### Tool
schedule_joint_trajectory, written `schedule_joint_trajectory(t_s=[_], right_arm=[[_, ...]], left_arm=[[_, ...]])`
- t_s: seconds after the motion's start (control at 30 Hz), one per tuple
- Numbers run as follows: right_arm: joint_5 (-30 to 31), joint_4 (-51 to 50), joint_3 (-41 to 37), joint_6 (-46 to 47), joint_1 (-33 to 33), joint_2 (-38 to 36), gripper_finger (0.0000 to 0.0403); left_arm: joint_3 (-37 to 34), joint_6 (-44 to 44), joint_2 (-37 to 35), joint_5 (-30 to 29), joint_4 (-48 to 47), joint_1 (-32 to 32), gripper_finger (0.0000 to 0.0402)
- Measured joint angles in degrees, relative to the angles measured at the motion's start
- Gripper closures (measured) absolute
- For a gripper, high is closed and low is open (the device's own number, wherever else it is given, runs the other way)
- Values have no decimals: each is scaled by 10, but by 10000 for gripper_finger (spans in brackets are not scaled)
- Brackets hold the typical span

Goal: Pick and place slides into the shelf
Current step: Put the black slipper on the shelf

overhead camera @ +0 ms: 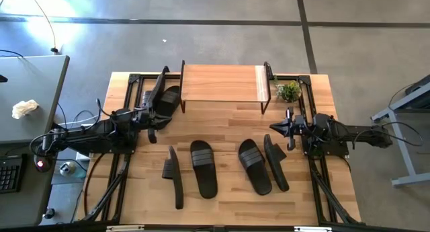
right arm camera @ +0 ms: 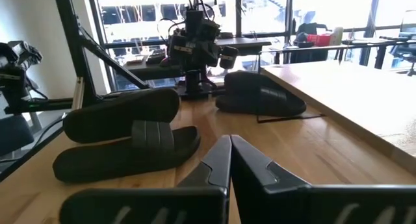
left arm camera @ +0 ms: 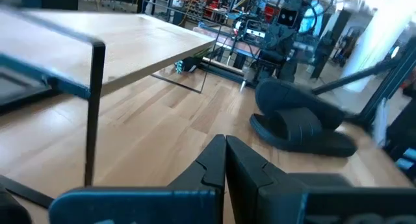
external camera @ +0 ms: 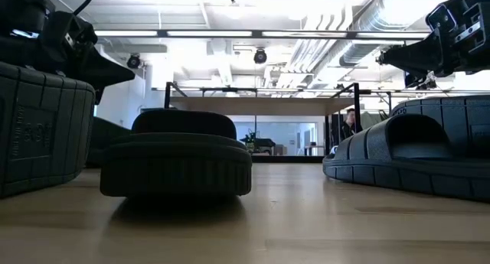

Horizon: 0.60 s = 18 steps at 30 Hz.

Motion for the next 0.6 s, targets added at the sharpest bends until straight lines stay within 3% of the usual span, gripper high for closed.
schedule_joint_trajectory(t_s=[0.17, 0.3, 0.5, 0.6], right_arm=[[17, 12, -1, 2, 0, 0, 403], [13, 95, -1, 136, 0, 0, 403], [48, 270, -1, 391, 0, 0, 403], [68, 330, -1, 472, 0, 0, 403]], left_arm=[[0, -235, 0, -14, 57, 0, 401], [0, -415, 0, -16, 158, 0, 401], [0, -379, 0, 47, 387, 0, 401], [0, -356, 0, 85, 497, 0, 401]])
